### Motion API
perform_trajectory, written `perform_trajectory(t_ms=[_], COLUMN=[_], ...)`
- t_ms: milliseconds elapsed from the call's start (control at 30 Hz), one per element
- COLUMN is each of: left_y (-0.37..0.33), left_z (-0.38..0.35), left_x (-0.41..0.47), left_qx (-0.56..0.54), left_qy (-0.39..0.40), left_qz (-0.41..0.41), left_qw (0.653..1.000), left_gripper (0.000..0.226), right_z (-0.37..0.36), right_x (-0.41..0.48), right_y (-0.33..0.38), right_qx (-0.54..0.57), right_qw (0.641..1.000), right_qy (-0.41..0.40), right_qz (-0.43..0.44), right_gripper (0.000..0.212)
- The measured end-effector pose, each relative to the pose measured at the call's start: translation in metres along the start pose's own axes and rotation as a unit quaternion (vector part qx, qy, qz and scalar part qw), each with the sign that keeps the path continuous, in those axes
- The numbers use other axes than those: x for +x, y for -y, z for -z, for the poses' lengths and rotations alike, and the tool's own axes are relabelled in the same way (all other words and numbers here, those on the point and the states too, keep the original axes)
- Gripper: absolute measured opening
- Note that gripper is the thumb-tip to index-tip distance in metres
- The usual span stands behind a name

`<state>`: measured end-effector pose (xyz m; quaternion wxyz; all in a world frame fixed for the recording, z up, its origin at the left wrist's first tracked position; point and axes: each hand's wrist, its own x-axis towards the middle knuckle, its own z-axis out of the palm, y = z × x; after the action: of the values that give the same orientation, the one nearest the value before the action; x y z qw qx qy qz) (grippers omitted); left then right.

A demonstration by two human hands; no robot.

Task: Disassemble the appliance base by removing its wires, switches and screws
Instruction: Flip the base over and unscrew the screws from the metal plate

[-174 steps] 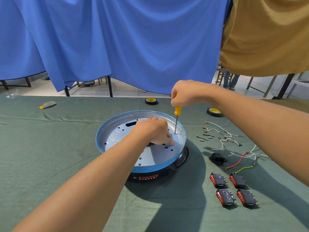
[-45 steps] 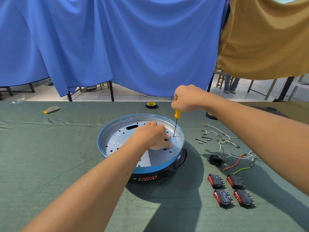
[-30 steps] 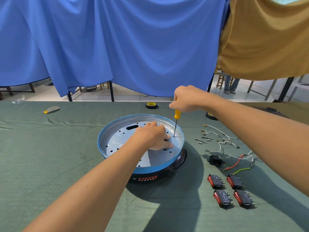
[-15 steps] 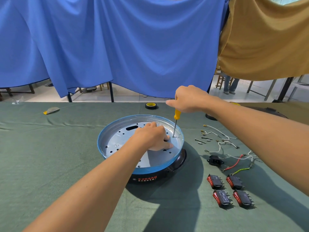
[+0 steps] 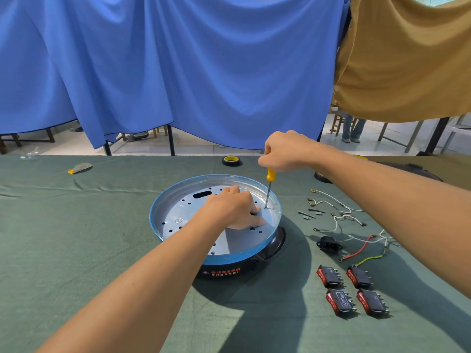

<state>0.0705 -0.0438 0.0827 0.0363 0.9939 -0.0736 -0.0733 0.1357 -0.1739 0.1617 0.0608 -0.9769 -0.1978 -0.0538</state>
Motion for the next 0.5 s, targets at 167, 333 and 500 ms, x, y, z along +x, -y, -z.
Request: perform_trajectory(t_ms=[167,333,500], left_y=[0.0007,0.0015,0.0012], left_z=[-0.0005,-0.0016,-0.0021], left_x=[0.0003,0.0003,0.0004], left_qx=[0.000,-0.003,-0.006], left_qy=[-0.001,-0.006,-0.005], left_qz=[0.000,0.000,0.000], left_qw=[1.000,1.000,1.000], left_gripper=[0.055,0.055,0.055], right_z=[0.0002,0.0008,0.0011], right_x=[-0.0031,-0.0049,-0.0050], right_y=[-0.0013,-0.0005,0.0002], right_qx=[0.007,0.000,0.027], right_qw=[1.000,1.000,0.999], right_qy=[-0.001,0.005,-0.012], right_qz=[0.006,0.023,0.022], right_gripper=[0.034,0.047,0.032])
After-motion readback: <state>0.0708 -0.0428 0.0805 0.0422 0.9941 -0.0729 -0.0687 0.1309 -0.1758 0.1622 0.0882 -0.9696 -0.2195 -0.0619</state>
